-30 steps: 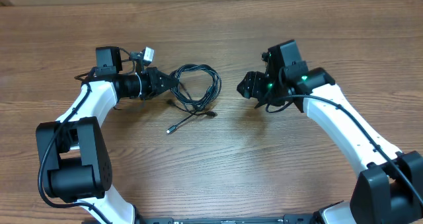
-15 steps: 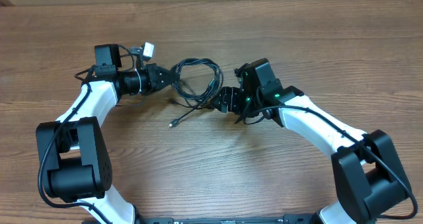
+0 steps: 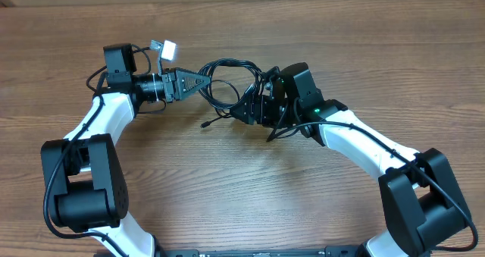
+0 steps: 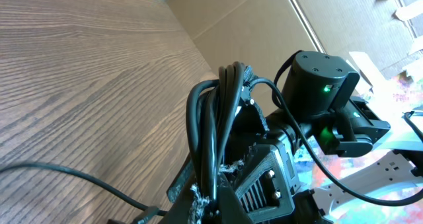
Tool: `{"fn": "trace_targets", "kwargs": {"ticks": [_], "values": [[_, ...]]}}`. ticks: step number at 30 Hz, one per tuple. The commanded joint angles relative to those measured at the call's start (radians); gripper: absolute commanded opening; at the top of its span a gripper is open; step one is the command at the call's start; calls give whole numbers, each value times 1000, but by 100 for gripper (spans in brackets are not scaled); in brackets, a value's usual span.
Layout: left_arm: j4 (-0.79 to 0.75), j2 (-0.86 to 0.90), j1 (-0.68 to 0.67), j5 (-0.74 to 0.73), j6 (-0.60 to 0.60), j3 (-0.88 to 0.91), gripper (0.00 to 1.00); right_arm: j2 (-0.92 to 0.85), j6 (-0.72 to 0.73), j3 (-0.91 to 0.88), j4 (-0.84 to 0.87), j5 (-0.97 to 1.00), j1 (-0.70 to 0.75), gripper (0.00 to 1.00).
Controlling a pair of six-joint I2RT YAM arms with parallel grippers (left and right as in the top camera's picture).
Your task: Untangle cables
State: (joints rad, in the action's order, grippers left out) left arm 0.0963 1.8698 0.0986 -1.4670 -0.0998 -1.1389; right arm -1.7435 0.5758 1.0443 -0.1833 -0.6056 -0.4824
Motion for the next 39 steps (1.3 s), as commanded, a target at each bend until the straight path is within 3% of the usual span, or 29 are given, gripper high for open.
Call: {"fn": "trace_targets", "kwargs": {"ticks": [1,7,10,20,27,34,39], "values": [[0,-10,-10,-72,26,-8,4,-2,-3,-4,2,26,-39,77],[0,-10,-9,-79,-34,-8,4,-2,5,-4,4,319,-91,72],[-2,-10,-6,-76,-91,-8,4,-2,38,-4,4,355,-112,68],[-14,-10,-7,111,-507,-8,4,197,43,-4,-87,529,-105,67],[3,-10,-9,143,-540,-8,4,254,113,-15,-168,634,-140,63],[3,-10,-9,143,-582,-8,4,245,234,-163,28,759,-222,63],[3,-10,-9,142,-595,-8,4,238,235,-272,247,789,-253,64]]}}
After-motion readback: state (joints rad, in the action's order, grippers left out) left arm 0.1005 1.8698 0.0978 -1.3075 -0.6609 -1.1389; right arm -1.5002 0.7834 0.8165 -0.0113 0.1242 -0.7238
